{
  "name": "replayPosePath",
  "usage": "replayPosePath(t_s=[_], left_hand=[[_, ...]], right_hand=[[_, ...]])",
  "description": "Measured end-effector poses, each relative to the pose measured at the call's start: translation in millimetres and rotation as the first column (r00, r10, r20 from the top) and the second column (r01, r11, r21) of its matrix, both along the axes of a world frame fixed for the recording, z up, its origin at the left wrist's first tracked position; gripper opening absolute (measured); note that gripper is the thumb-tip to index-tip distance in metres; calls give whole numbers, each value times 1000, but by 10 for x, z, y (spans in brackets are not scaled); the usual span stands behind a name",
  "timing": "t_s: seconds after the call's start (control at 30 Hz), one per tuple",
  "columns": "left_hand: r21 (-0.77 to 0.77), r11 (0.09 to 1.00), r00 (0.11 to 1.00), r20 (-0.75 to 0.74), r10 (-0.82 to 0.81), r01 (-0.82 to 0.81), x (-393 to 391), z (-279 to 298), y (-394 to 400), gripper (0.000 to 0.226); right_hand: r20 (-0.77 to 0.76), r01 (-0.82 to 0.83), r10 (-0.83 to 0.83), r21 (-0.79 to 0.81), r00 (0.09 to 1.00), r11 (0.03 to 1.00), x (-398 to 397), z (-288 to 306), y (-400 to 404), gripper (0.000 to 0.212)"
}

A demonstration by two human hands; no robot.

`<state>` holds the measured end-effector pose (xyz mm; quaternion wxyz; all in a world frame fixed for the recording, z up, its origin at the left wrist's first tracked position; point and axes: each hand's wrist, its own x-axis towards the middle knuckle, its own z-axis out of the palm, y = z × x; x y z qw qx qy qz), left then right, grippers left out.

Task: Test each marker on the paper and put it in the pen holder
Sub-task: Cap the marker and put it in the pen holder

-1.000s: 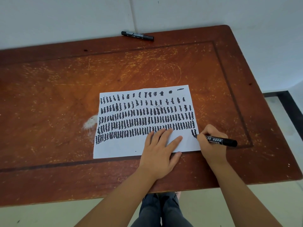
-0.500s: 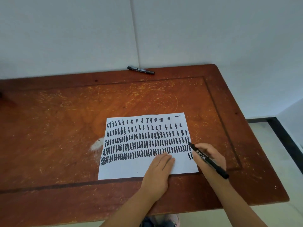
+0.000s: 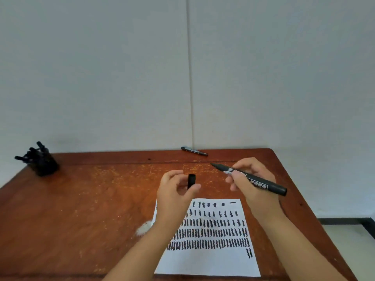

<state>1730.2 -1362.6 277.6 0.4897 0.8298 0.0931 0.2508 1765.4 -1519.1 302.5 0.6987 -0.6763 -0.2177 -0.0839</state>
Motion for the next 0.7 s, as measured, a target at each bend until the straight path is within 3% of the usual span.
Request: replayPosePath(t_s=[0.17, 0.33, 0.57, 0.7], left_hand=[[247, 969, 989, 138, -57, 21, -14, 409, 154, 16], [438, 899, 963, 251, -97, -24, -53, 548, 235, 20], [531, 846, 937, 271, -223, 48, -81, 606, 228, 33], [426, 865, 923, 145, -356, 267, -156, 657, 233, 9]], right_hand=[[68, -118, 116, 18, 991, 993, 60, 329, 135, 3], [132, -188, 179, 58, 975, 980, 97, 459, 175, 11], [116, -303, 297, 40, 948, 952, 98, 511, 232, 10], [41, -418, 417, 25, 908, 908, 118, 564, 214, 12]])
